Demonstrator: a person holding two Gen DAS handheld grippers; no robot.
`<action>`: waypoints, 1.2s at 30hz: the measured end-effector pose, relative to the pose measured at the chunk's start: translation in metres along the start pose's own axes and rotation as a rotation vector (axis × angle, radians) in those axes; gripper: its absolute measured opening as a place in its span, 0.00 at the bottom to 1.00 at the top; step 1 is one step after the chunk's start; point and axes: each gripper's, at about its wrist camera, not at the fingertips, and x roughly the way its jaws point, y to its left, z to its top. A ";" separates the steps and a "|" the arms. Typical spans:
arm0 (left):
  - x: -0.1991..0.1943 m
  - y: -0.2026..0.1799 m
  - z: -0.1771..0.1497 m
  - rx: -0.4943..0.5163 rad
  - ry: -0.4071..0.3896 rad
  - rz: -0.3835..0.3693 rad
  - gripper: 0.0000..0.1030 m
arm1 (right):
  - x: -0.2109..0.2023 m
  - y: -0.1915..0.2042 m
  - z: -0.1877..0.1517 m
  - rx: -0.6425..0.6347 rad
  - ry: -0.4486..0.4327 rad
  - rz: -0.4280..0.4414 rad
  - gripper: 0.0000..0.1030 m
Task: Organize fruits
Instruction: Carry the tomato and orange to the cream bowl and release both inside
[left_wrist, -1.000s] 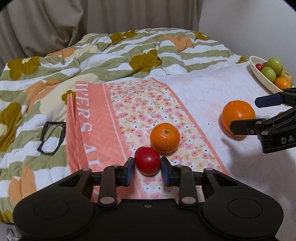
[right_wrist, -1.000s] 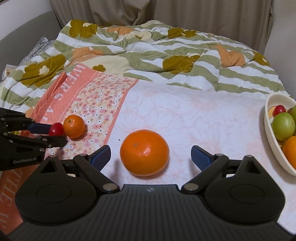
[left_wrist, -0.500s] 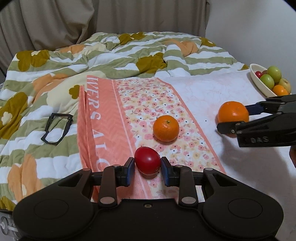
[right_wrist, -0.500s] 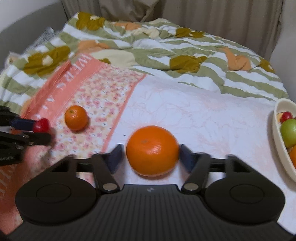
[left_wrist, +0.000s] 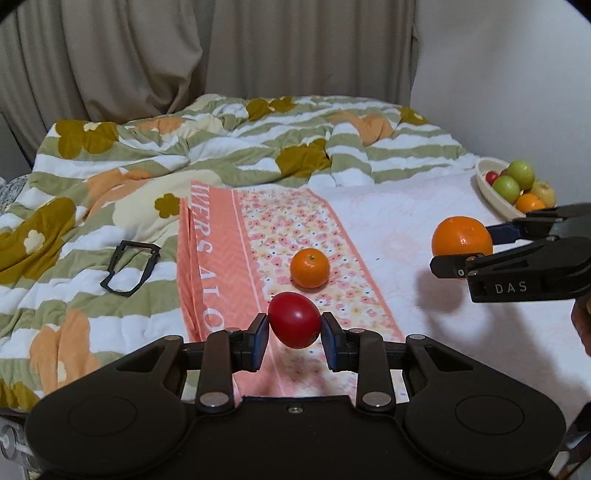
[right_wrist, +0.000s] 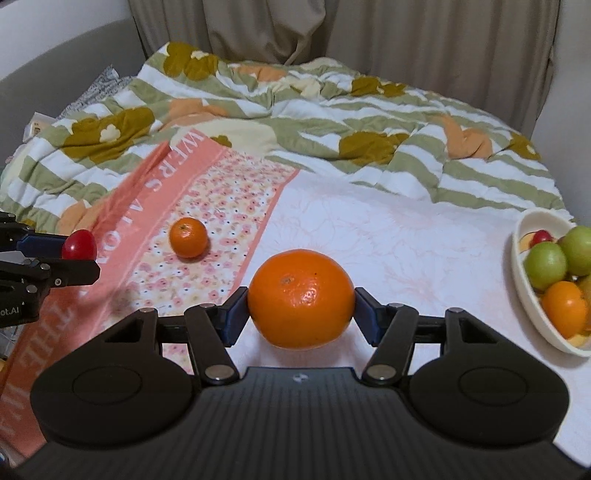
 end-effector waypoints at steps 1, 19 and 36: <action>-0.005 -0.001 -0.001 -0.011 -0.005 -0.002 0.33 | -0.005 0.000 -0.001 0.002 -0.005 -0.003 0.73; -0.084 -0.099 0.008 -0.063 -0.142 0.066 0.33 | -0.111 -0.078 -0.037 0.065 -0.072 0.022 0.73; -0.045 -0.258 0.064 -0.106 -0.176 0.030 0.33 | -0.152 -0.254 -0.049 0.019 -0.109 0.026 0.73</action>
